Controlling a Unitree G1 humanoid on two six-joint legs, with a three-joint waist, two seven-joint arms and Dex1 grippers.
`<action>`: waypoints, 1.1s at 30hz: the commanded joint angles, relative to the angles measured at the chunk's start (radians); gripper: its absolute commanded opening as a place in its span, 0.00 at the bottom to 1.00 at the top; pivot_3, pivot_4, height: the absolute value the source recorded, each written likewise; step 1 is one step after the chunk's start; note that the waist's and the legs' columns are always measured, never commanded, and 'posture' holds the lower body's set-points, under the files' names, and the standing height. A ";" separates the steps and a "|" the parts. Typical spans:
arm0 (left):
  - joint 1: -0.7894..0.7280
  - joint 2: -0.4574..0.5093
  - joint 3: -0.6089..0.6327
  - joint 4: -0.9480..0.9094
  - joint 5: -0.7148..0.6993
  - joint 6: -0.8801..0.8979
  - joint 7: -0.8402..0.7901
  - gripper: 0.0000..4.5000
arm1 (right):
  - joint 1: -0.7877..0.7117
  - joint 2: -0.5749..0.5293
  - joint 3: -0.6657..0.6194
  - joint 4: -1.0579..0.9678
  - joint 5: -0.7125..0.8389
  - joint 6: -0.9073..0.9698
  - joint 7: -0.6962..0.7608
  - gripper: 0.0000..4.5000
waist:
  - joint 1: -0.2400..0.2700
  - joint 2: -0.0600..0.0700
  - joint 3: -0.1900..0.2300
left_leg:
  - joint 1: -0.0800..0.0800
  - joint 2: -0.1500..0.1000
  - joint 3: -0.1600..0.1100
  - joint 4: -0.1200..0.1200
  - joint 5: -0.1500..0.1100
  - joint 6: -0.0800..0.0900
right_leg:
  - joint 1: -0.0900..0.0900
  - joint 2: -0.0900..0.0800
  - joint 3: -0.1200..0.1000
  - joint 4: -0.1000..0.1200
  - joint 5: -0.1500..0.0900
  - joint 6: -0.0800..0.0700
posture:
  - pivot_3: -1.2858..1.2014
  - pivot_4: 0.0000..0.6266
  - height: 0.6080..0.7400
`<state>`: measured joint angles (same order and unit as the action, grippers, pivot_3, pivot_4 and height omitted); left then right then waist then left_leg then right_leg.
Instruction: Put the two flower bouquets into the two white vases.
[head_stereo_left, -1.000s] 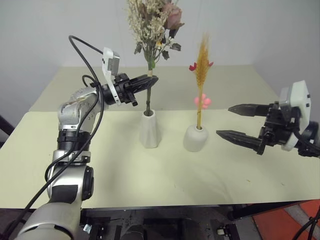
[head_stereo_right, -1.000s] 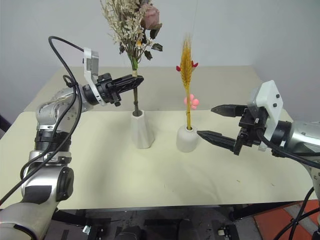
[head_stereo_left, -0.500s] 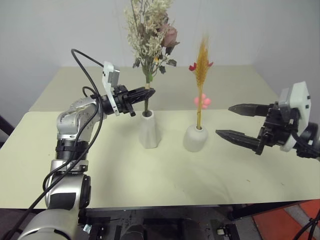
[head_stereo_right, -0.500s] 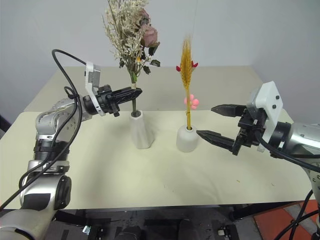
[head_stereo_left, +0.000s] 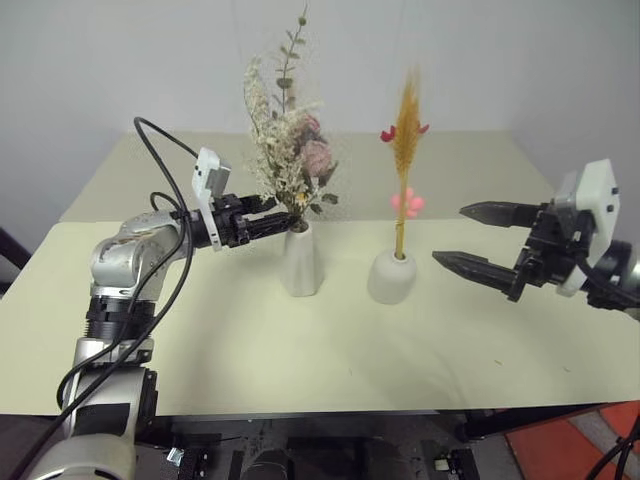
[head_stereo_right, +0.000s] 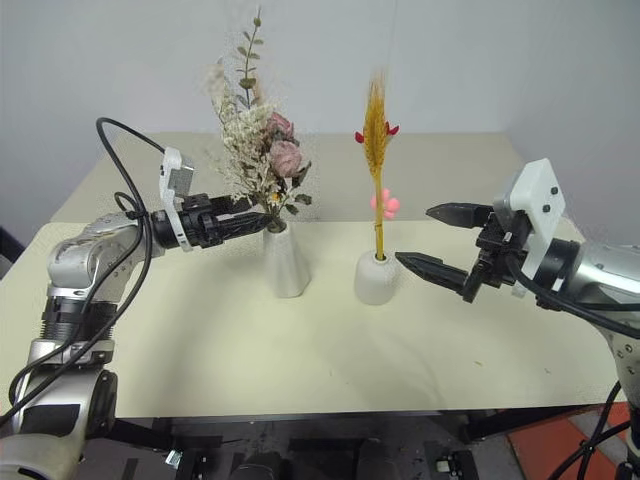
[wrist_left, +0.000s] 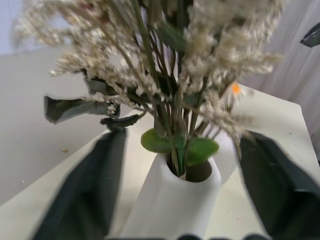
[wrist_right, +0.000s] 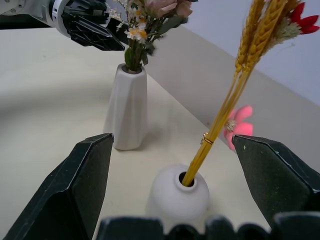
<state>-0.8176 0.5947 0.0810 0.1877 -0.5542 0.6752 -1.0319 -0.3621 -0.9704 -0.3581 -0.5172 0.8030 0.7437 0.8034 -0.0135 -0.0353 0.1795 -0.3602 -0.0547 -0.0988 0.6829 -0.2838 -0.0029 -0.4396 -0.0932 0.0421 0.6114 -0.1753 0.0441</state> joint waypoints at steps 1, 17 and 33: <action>0.062 0.070 0.051 -0.081 -0.026 0.021 -0.021 1.00 | -0.008 -0.002 -0.017 -0.007 -0.007 -0.032 0.002 1.00 | -0.004 0.000 0.000 | 0.000 0.000 0.000 0.000 0.000 0.000 | 0.000 0.000 0.000 0.000 0.000 0.000 | 0.52 0.24 1.00; 0.627 0.417 0.375 -0.472 -0.049 -0.086 -0.140 1.00 | 0.160 0.019 -0.063 0.006 -0.020 -0.023 0.002 1.00 | 0.003 0.000 0.000 | 0.002 0.002 0.001 -0.002 0.000 0.000 | 0.001 0.000 0.000 -0.001 0.000 0.000 | 0.52 0.24 1.00; 0.708 0.422 0.436 -0.618 -0.175 0.030 -0.041 1.00 | 0.128 0.004 -0.029 0.036 -0.017 -0.014 0.015 1.00 | -0.004 0.000 0.000 | 0.006 0.002 0.002 -0.003 0.000 0.001 | 0.004 0.001 0.000 -0.001 -0.001 0.000 | 0.52 0.24 1.00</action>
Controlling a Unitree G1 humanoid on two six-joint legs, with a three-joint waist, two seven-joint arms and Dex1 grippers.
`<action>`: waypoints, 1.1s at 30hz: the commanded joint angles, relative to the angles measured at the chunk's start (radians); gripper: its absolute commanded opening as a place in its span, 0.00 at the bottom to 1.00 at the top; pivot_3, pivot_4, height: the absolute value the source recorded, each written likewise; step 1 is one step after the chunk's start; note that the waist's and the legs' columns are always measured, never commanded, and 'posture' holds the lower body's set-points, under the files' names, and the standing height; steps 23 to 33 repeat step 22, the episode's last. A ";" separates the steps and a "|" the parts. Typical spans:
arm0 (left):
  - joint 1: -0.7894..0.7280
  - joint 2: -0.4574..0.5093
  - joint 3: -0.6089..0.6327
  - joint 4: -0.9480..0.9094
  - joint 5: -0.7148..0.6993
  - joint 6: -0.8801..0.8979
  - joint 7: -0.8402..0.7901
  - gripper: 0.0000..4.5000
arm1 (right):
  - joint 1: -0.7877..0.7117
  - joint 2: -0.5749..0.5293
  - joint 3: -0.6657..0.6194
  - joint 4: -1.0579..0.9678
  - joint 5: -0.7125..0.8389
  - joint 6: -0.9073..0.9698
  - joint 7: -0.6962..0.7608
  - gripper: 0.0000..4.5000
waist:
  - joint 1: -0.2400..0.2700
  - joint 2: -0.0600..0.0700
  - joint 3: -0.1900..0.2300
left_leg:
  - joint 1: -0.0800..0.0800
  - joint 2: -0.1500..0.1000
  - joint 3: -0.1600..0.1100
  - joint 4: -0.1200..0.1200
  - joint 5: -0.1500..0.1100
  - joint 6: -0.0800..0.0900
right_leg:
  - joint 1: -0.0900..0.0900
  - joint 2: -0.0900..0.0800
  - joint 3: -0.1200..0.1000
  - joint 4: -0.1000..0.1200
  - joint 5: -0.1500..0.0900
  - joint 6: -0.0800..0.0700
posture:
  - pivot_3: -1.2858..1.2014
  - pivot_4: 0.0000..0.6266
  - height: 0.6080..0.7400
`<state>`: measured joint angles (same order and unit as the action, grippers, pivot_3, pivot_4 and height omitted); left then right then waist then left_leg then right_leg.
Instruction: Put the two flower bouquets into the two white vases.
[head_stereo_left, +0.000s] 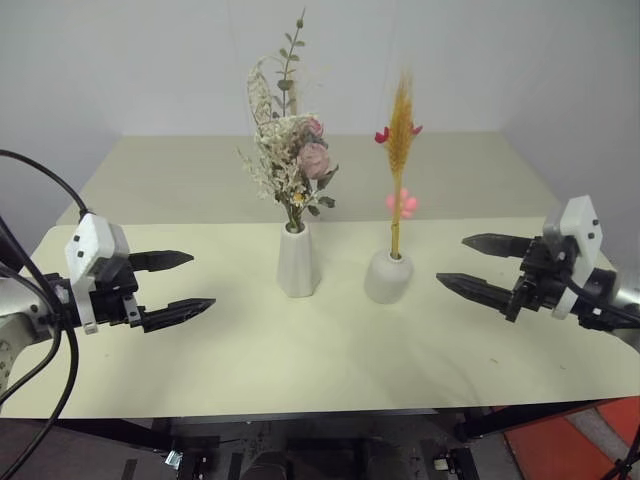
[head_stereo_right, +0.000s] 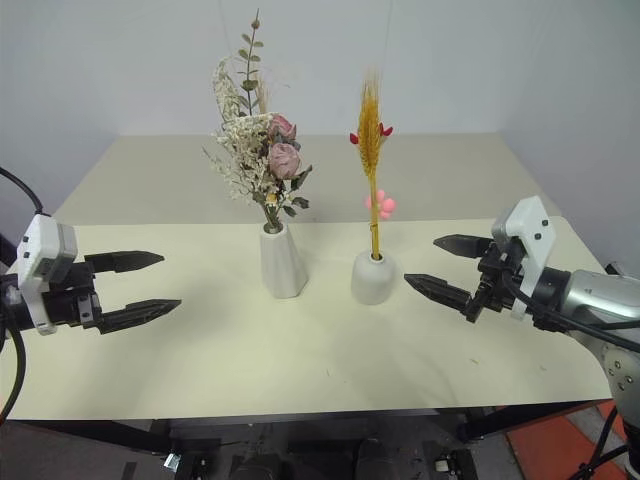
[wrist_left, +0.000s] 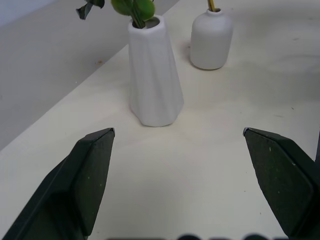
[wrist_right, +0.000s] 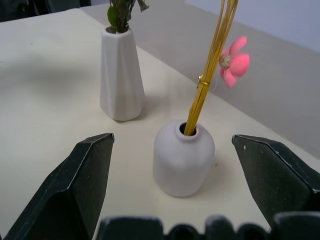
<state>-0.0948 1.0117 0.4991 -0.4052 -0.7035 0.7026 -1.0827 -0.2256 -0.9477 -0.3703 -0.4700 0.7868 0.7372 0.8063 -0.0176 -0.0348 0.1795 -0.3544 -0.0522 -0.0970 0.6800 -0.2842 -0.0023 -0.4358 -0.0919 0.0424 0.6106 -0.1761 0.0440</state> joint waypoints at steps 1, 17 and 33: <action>-0.019 0.003 0.013 -0.027 -0.028 -0.003 0.017 1.00 | -0.005 -0.024 -0.024 -0.013 0.002 -0.005 0.016 1.00 | 0.001 0.000 0.000 | 0.000 0.000 0.000 0.000 0.000 0.000 | 0.000 0.000 0.000 0.000 0.000 0.000 | 0.52 0.24 1.00; -0.176 -0.017 -0.140 0.068 -0.012 -0.082 -0.009 1.00 | 0.019 -0.042 -0.085 -0.039 -0.024 -0.016 0.001 1.00 | 0.001 0.000 0.000 | 0.000 0.000 0.000 0.000 0.000 0.000 | 0.000 0.000 0.000 0.000 0.000 0.000 | 0.52 0.24 1.00; -0.259 -0.032 -0.210 0.138 0.011 -0.115 -0.038 1.00 | 0.000 -0.030 -0.105 -0.097 0.018 0.010 -0.052 1.00 | 0.002 0.000 0.000 | 0.000 0.000 0.000 0.000 0.000 0.000 | 0.000 0.000 0.000 0.000 0.000 0.000 | 0.52 0.24 1.00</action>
